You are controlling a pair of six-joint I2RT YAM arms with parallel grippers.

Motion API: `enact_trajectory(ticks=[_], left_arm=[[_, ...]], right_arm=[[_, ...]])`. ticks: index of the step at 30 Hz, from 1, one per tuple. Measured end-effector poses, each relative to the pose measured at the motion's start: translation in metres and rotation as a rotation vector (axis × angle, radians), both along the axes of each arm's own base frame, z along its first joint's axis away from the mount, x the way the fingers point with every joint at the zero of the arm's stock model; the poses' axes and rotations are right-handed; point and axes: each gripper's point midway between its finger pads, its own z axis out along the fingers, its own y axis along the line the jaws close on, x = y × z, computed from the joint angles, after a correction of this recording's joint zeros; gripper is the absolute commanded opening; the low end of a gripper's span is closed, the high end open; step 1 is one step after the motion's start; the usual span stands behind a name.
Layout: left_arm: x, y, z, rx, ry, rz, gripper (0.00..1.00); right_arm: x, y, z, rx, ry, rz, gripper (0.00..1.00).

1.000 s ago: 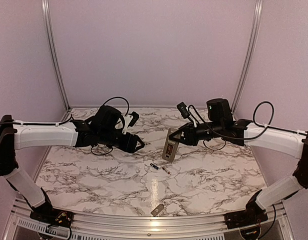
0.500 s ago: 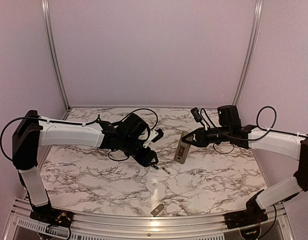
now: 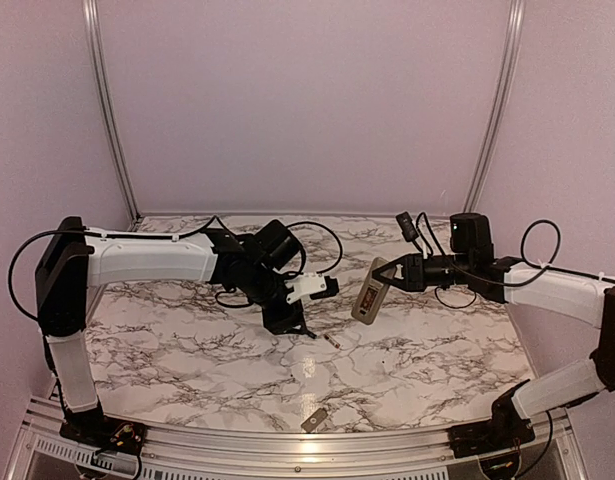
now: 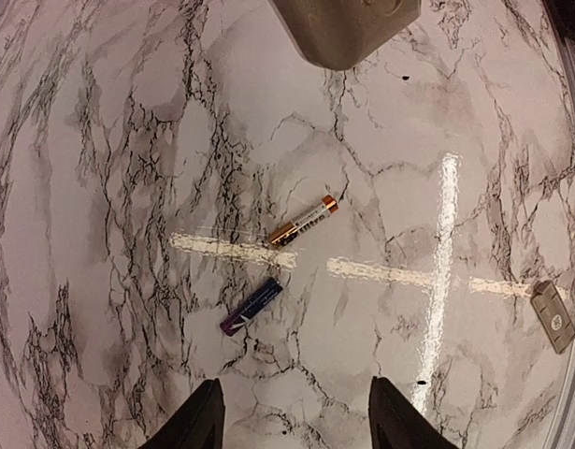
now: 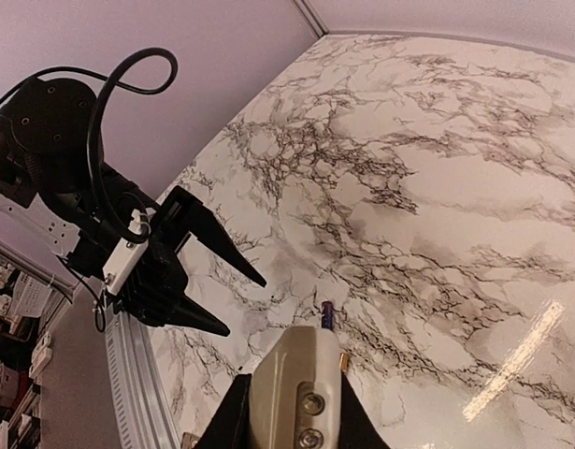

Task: Load the batteries into the remote control
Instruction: Pick up the battery from the center of the board.

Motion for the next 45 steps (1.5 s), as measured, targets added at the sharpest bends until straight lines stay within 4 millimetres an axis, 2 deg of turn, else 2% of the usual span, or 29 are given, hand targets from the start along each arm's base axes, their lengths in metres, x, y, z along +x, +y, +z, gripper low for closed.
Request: enact_trajectory(ticks=[7, 12, 15, 17, 21, 24, 27, 31, 33, 37, 39, 45], left_arm=[[0.009, -0.001, -0.011, 0.038, -0.029, -0.070, 0.51], [0.025, -0.007, -0.015, 0.043, -0.009, 0.008, 0.54], [0.033, -0.007, -0.016, 0.028, 0.036, 0.140, 0.55], [0.039, -0.007, -0.016, -0.007, 0.072, 0.254, 0.61], [0.035, 0.002, -0.016, -0.101, 0.188, 0.515, 0.63], [0.030, 0.005, -0.009, -0.166, 0.279, 0.704, 0.56], [0.029, -0.004, 0.000, -0.227, 0.345, 0.872, 0.54], [0.041, -0.020, 0.014, -0.289, 0.388, 1.070, 0.48], [0.047, -0.021, 0.015, -0.301, 0.397, 1.153, 0.47], [0.057, -0.016, 0.004, -0.272, 0.402, 1.304, 0.46], [0.059, -0.013, -0.007, -0.246, 0.405, 1.367, 0.43], [0.049, 0.001, -0.040, -0.147, 0.428, 1.475, 0.34]], right_arm=[[-0.003, -0.001, 0.003, 0.011, -0.005, 0.007, 0.00], [-0.002, -0.001, 0.004, 0.011, -0.005, 0.006, 0.00], [-0.002, -0.002, 0.003, 0.011, -0.004, 0.003, 0.00], [-0.001, -0.004, 0.002, 0.010, -0.001, -0.003, 0.00], [0.002, -0.008, 0.002, 0.009, -0.003, -0.018, 0.00], [0.003, -0.010, 0.004, 0.011, -0.010, -0.025, 0.00], [0.004, -0.011, 0.007, 0.012, -0.019, -0.030, 0.00], [0.005, -0.012, 0.008, 0.010, -0.023, -0.036, 0.00], [0.005, -0.013, 0.007, 0.004, -0.025, -0.044, 0.00], [0.006, -0.017, 0.013, -0.001, -0.049, -0.064, 0.00], [0.006, -0.019, 0.016, -0.003, -0.063, -0.074, 0.00], [0.009, -0.025, 0.020, -0.016, -0.087, -0.102, 0.00]])
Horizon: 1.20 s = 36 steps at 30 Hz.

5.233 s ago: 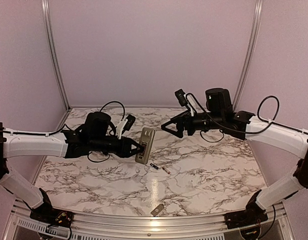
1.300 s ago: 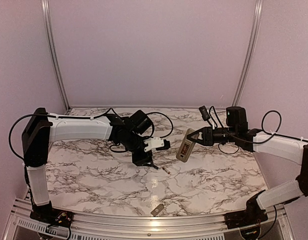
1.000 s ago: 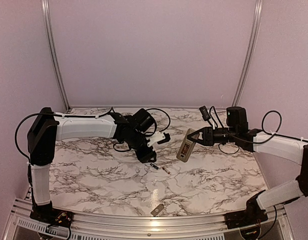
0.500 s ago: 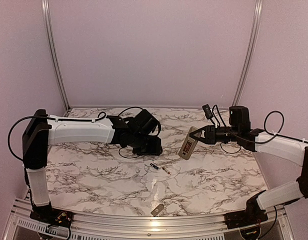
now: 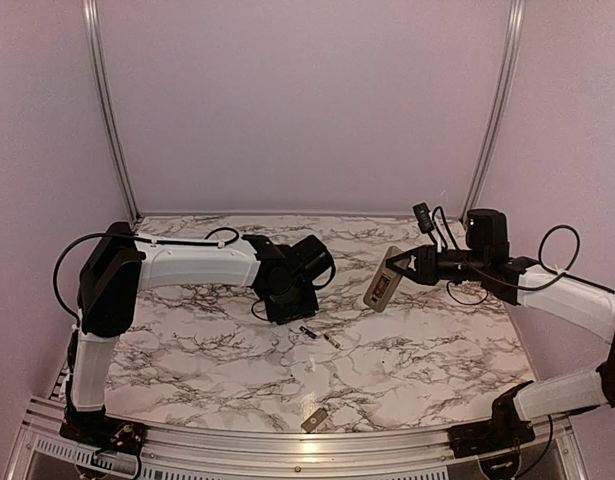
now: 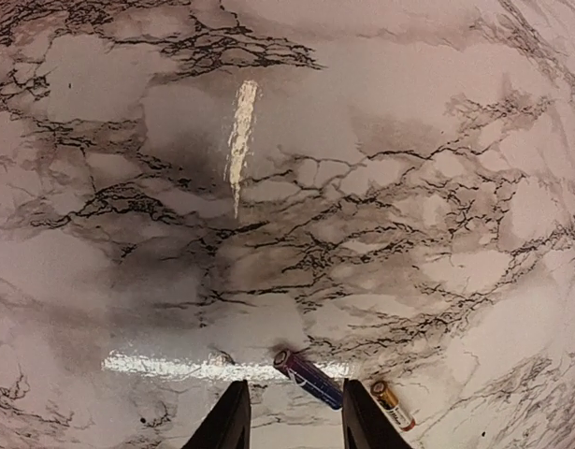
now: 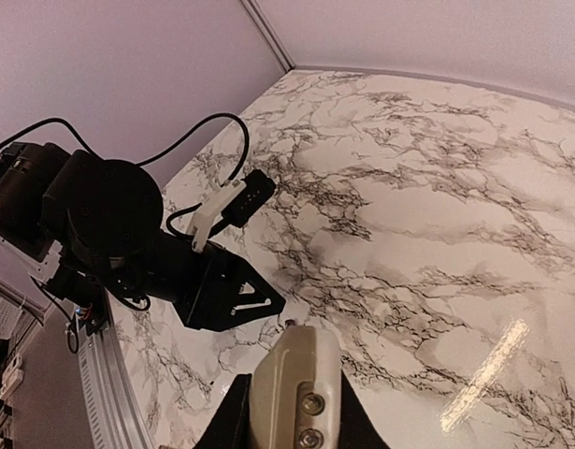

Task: Load the batteries into the remote control
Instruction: Pick up the battery from the center of the board.

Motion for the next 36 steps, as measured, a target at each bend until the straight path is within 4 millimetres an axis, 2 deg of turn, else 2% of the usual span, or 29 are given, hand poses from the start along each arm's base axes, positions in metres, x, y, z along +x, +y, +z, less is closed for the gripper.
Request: enact_trajectory(ticks=[4, 11, 15, 31, 33, 36], left_arm=[[-0.003, 0.002, -0.010, 0.023, 0.031, 0.027, 0.34], [0.003, -0.011, -0.021, 0.031, 0.046, 0.031, 0.34], [-0.001, -0.007, -0.031, 0.058, 0.074, 0.028, 0.34], [-0.013, -0.012, -0.042, 0.089, 0.111, -0.001, 0.31], [-0.013, -0.014, -0.043, 0.087, 0.114, -0.005, 0.29], [-0.013, -0.015, -0.043, 0.087, 0.115, -0.013, 0.19]], right_arm=[[0.000, -0.001, 0.002, -0.003, -0.008, -0.006, 0.00], [-0.001, -0.001, 0.001, -0.005, -0.004, -0.006, 0.00], [-0.001, -0.001, 0.001, -0.005, -0.003, -0.006, 0.00], [-0.002, -0.003, -0.004, -0.012, 0.005, -0.010, 0.00], [-0.002, -0.003, -0.004, -0.012, 0.005, -0.011, 0.00], [-0.002, -0.004, -0.004, -0.013, 0.004, -0.014, 0.00]])
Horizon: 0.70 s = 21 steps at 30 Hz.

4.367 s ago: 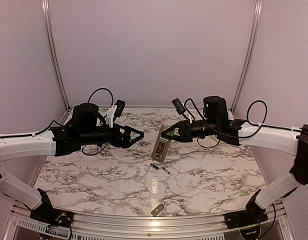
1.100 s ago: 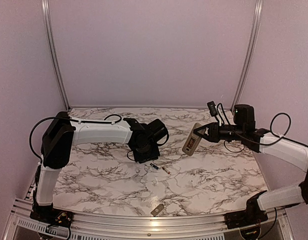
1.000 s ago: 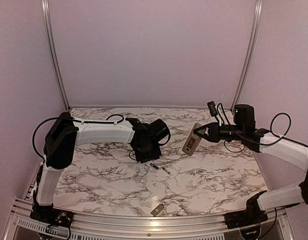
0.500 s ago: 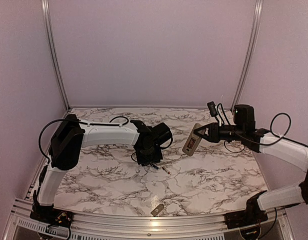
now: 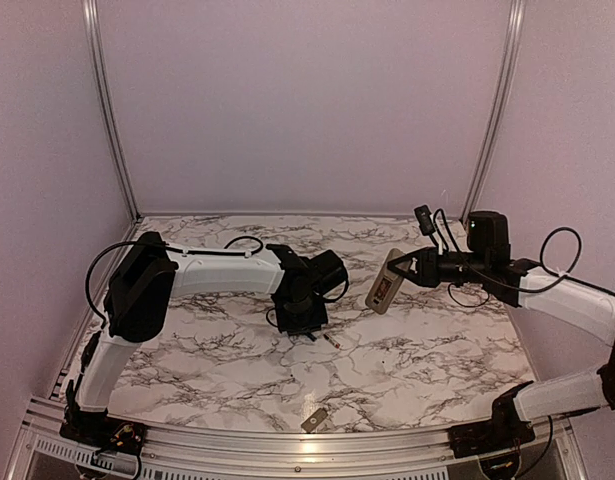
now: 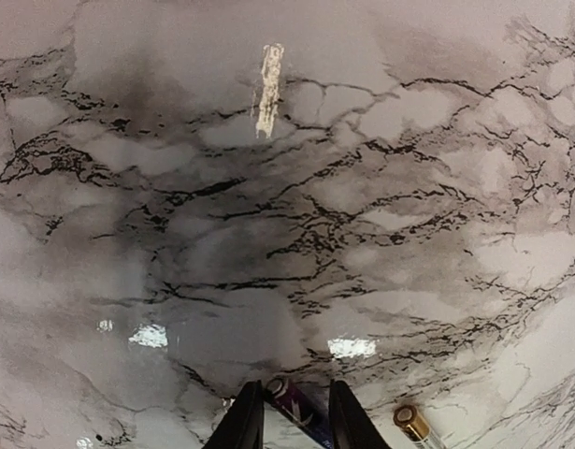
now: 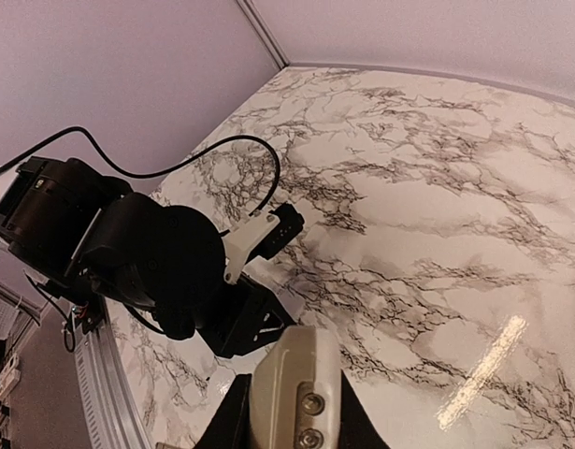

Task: Load the batteries into the remote control
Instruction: Pick up the battery from the center of the board.

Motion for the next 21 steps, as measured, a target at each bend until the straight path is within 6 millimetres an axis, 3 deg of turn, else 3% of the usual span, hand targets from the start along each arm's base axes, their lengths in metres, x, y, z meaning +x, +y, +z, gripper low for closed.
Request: enact_trajectory(ticks=[3, 9, 13, 18, 21], left_arm=[[-0.001, 0.000, -0.001, 0.006, -0.001, -0.018, 0.11], [-0.002, 0.003, -0.002, 0.028, -0.017, -0.076, 0.05], [-0.004, 0.016, -0.001, 0.077, -0.036, -0.137, 0.00], [-0.007, 0.029, -0.002, 0.149, -0.067, -0.276, 0.03], [-0.009, 0.032, -0.001, 0.161, -0.081, -0.368, 0.13]], right_arm=[[0.000, 0.000, 0.002, 0.001, -0.005, -0.001, 0.00], [-0.001, 0.000, 0.004, 0.004, -0.012, 0.000, 0.00], [-0.001, 0.000, 0.004, 0.004, -0.010, 0.000, 0.00], [-0.004, 0.001, 0.003, 0.014, -0.003, 0.016, 0.00], [-0.006, 0.002, 0.001, 0.019, 0.012, 0.027, 0.00]])
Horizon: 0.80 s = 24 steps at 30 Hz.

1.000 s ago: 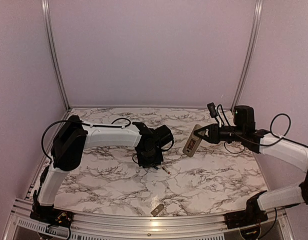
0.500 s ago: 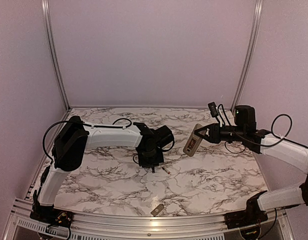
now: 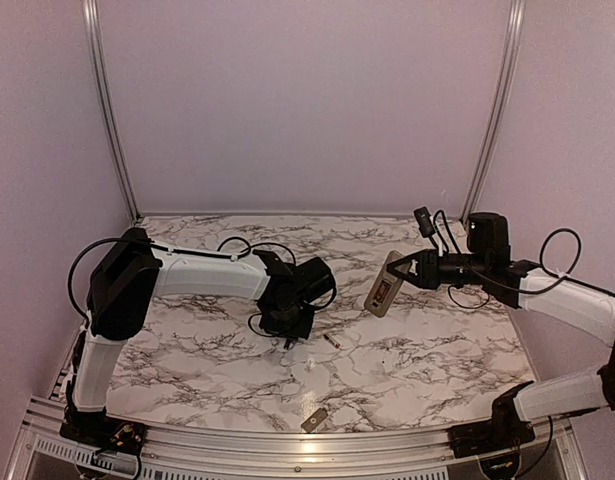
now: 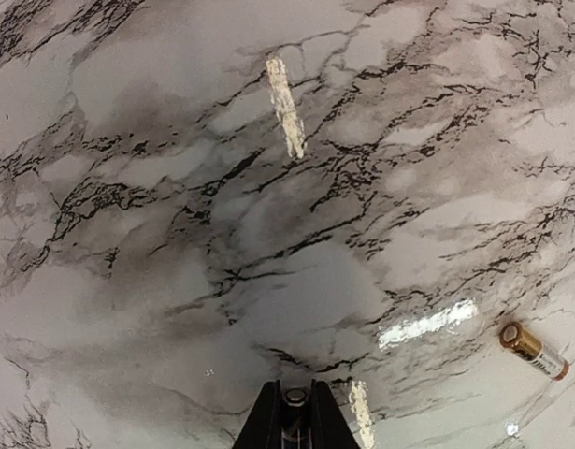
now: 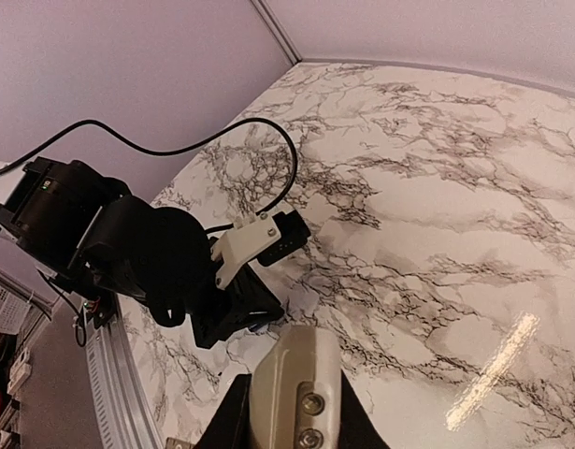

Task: Load the batteries into the remote control
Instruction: Pick up the battery from the center of the board.

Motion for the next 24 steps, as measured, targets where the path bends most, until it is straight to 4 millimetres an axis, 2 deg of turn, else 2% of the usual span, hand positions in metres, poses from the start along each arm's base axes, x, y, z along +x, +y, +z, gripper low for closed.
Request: enact_trajectory(ticks=[4, 7, 12, 18, 21, 24], left_arm=[[-0.005, 0.002, -0.001, 0.010, 0.005, -0.108, 0.33], [-0.009, 0.001, -0.001, 0.005, 0.012, -0.160, 0.38], [-0.017, 0.002, -0.001, -0.015, 0.032, -0.207, 0.32], [-0.034, 0.017, -0.001, -0.024, 0.065, -0.232, 0.24], [-0.036, 0.020, -0.002, -0.023, 0.069, -0.235, 0.19], [-0.036, 0.019, -0.001, -0.026, 0.069, -0.239, 0.17]], right_arm=[[-0.001, 0.001, -0.002, 0.003, 0.008, 0.008, 0.00], [-0.001, 0.002, -0.002, 0.005, 0.011, 0.012, 0.00], [-0.001, 0.003, -0.004, 0.009, 0.021, 0.021, 0.00], [-0.001, 0.003, -0.006, 0.011, 0.032, 0.024, 0.00], [-0.001, 0.004, -0.006, 0.013, 0.035, 0.022, 0.00], [-0.001, 0.004, -0.006, 0.018, 0.040, 0.021, 0.00]])
